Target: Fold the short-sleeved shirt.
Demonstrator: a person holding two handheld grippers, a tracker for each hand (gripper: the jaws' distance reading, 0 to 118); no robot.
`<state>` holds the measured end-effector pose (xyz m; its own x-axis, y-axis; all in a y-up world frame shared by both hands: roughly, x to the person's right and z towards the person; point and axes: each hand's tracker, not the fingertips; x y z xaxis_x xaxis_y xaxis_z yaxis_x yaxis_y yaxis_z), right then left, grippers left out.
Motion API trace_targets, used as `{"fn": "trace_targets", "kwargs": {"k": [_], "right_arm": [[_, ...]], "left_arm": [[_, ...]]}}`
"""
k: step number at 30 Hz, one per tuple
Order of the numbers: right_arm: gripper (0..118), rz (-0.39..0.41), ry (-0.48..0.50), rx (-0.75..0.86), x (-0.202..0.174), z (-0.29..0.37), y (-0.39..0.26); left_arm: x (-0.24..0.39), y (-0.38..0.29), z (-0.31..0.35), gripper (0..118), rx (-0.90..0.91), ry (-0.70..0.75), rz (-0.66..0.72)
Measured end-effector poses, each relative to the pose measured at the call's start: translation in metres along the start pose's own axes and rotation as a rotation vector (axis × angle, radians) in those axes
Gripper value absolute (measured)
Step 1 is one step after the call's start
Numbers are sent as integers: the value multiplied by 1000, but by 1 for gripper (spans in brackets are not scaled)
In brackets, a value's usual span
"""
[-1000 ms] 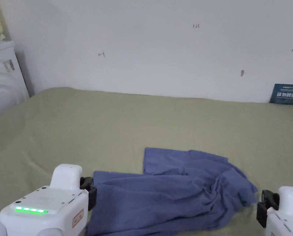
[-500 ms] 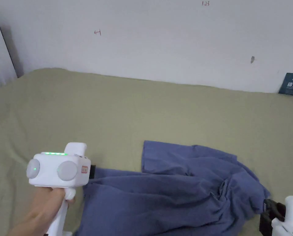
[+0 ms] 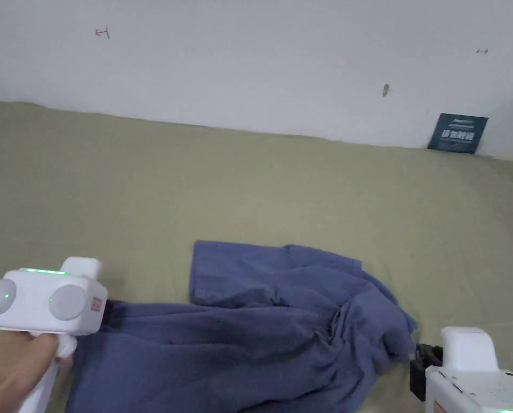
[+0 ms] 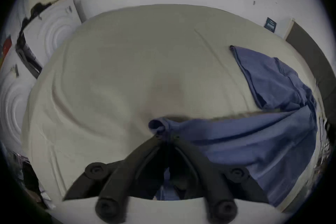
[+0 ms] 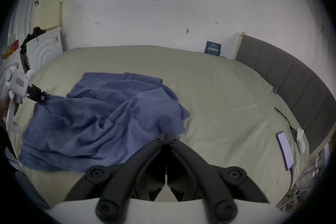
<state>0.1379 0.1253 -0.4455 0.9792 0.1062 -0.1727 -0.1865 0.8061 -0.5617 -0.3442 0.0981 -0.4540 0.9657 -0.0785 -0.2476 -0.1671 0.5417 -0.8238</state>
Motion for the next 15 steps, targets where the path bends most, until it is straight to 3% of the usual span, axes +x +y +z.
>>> {"fn": "trace_targets", "kwargs": {"k": [8,12,13,14,15], "right_arm": [[1,-113,2,-160,43,-71,46],[6,-156,81,-296,47,-108,53],[26,-162,106,-322,46,-116,53],[78,-170,99,-345,45,-124,53],[113,-169,95,-372,43,-130,52]], "left_arm": [[-1,0,-2,3,-28,-37,17],[-1,1,-6,3,-31,-39,7],[0,1,-6,3,-30,-38,2],[-1,2,-9,3,-31,-38,-4],[0,2,-9,3,-30,-37,-8]]}}
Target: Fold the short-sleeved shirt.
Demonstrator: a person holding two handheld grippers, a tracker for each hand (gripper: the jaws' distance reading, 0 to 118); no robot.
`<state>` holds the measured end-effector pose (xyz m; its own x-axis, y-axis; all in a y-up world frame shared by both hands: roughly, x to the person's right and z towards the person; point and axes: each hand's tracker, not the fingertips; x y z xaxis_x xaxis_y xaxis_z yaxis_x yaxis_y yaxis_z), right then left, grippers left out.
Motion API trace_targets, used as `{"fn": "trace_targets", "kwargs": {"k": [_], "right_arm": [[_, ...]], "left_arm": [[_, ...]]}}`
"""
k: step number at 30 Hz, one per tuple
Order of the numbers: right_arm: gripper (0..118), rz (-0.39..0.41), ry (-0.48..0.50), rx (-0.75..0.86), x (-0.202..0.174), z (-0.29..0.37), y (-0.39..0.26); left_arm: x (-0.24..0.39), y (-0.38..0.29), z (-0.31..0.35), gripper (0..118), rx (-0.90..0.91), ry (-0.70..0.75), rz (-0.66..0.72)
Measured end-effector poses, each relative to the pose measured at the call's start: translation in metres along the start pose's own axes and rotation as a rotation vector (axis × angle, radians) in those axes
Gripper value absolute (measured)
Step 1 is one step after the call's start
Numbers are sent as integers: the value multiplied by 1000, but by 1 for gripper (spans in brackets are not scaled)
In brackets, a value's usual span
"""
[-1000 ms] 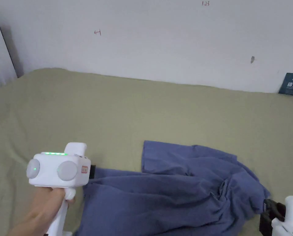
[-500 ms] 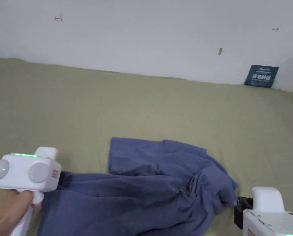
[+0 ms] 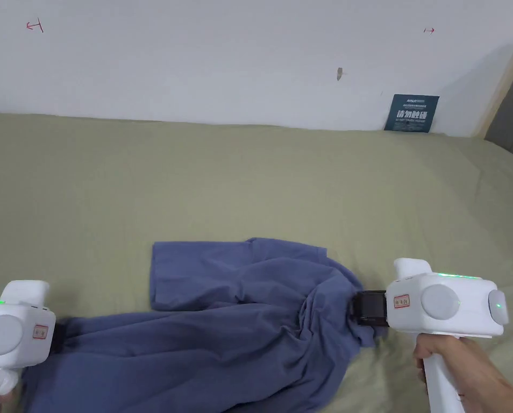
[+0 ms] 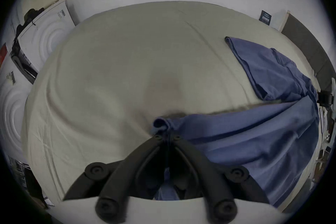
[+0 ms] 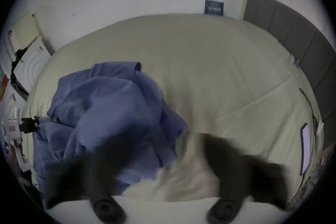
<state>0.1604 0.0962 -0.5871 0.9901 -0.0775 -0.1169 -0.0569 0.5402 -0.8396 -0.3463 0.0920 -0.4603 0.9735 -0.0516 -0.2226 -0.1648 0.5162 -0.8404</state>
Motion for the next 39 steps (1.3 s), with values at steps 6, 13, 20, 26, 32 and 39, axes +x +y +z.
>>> {"fn": "trace_targets", "kwargs": {"k": [6,13,20,26,32,39], "right_arm": [[99,70,-94,-48,-13,-38,-5],[5,104,-63,47,-16,5,-5],[5,102,-29,192,-3,96,-9],[5,145,-42,365,1,183,-16],[5,128,-21,509,8,259,-4],[5,143,-59,619,6,319,26]], "left_arm": [[1,-2,-4,3,16,7,0],[-2,-1,11,3,40,16,36],[-22,-2,107,3,169,28,37],[-53,5,208,3,334,52,82],[-69,14,288,3,456,54,137],[-51,39,337,3,592,89,148]]}}
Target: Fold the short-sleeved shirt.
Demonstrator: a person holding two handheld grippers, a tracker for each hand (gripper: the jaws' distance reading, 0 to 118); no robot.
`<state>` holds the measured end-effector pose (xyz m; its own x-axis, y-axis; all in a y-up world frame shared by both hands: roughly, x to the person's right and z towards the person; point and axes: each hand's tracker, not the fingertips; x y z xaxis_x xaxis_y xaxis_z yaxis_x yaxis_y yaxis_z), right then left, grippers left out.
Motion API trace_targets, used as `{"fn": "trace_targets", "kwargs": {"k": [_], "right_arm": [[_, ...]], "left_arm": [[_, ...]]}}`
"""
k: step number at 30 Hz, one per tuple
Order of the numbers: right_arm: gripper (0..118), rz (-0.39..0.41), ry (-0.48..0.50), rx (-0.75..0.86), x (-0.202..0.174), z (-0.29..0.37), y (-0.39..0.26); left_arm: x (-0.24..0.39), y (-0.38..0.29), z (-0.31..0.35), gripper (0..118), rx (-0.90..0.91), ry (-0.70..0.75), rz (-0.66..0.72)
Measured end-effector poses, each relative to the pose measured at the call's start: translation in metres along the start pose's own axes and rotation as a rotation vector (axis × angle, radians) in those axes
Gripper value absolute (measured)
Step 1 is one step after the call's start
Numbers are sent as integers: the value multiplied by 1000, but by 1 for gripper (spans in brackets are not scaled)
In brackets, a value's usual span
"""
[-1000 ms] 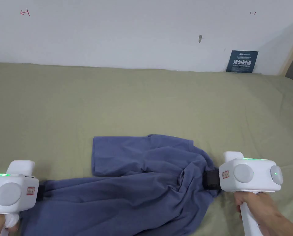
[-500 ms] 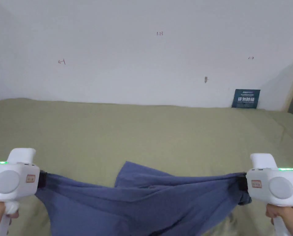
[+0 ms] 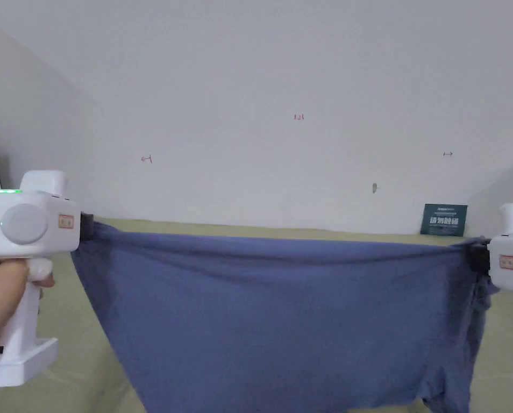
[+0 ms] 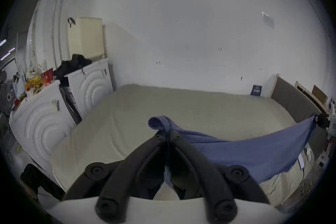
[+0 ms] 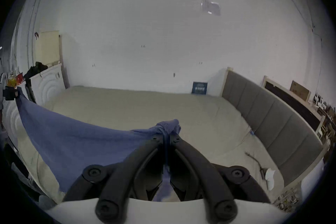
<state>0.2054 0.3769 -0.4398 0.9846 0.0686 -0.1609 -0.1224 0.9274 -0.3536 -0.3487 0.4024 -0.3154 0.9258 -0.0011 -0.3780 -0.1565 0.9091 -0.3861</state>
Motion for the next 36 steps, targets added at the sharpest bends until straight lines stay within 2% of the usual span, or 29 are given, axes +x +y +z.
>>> {"fn": "trace_targets", "kwargs": {"k": [9,17,20,27,31,35,36], "right_arm": [[5,21,-92,55,15,-43,82],[5,41,-150,69,16,-129,132],[5,52,-151,49,13,-169,137],[5,40,-172,4,-4,-246,91],[5,73,-164,-66,-13,-279,42],[5,25,-150,-146,-23,-296,-15],[5,40,-151,-163,-26,-296,-27]], "left_arm": [[43,67,-41,3,34,12,-24],[84,118,-121,3,62,84,-74],[97,123,-155,3,86,142,-133],[107,90,-236,3,26,149,-104],[110,36,-272,3,-47,161,-173],[102,-24,-295,3,-136,131,-147],[98,-37,-296,3,-155,125,-139]]}}
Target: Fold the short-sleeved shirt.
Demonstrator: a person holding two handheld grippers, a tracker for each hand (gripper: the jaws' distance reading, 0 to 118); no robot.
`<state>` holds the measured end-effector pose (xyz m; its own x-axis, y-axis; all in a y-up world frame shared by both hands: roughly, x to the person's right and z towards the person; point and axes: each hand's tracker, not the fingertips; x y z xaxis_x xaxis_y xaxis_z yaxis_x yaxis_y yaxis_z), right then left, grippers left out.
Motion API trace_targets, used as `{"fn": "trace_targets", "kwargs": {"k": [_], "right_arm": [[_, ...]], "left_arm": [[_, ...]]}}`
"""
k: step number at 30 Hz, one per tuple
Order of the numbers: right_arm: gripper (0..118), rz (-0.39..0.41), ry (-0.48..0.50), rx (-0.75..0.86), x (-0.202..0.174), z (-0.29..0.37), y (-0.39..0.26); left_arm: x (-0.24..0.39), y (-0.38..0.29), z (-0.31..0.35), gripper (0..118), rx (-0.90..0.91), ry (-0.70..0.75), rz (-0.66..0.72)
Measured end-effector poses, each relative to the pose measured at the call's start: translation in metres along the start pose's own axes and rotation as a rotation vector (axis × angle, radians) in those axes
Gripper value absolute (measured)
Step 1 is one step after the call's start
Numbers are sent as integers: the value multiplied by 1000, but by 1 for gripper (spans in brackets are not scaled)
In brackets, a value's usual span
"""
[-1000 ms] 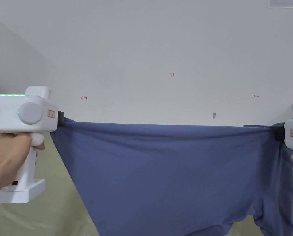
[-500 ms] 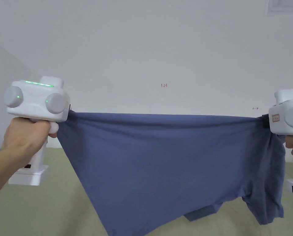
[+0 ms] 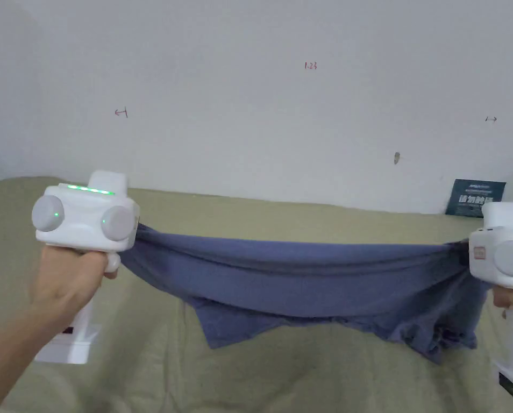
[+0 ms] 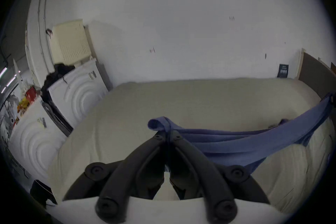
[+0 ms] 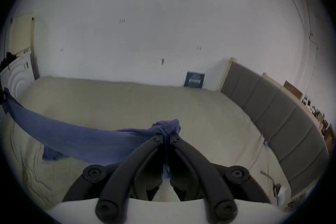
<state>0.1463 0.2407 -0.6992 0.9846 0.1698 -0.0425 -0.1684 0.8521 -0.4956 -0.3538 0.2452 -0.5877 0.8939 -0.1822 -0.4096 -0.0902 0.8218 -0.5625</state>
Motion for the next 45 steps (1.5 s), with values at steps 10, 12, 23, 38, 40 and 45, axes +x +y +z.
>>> {"fn": "trace_targets", "kwargs": {"k": [10,12,23,38,40,45], "right_arm": [[5,-5,42,-104,7,27,-85],[5,7,46,-106,15,46,-90],[5,19,102,-135,61,193,-195],[5,-11,113,-353,59,204,-299],[5,-16,113,-350,60,205,-298],[78,-51,79,-337,62,214,-288]], "left_arm": [[-24,-94,9,3,-116,-51,24],[-30,-98,29,3,-111,-70,32],[-71,-192,173,3,-157,-176,31],[-86,-284,177,3,-341,-209,54],[-85,-285,177,3,-339,-208,53],[-90,-281,184,40,-318,-233,68]]}}
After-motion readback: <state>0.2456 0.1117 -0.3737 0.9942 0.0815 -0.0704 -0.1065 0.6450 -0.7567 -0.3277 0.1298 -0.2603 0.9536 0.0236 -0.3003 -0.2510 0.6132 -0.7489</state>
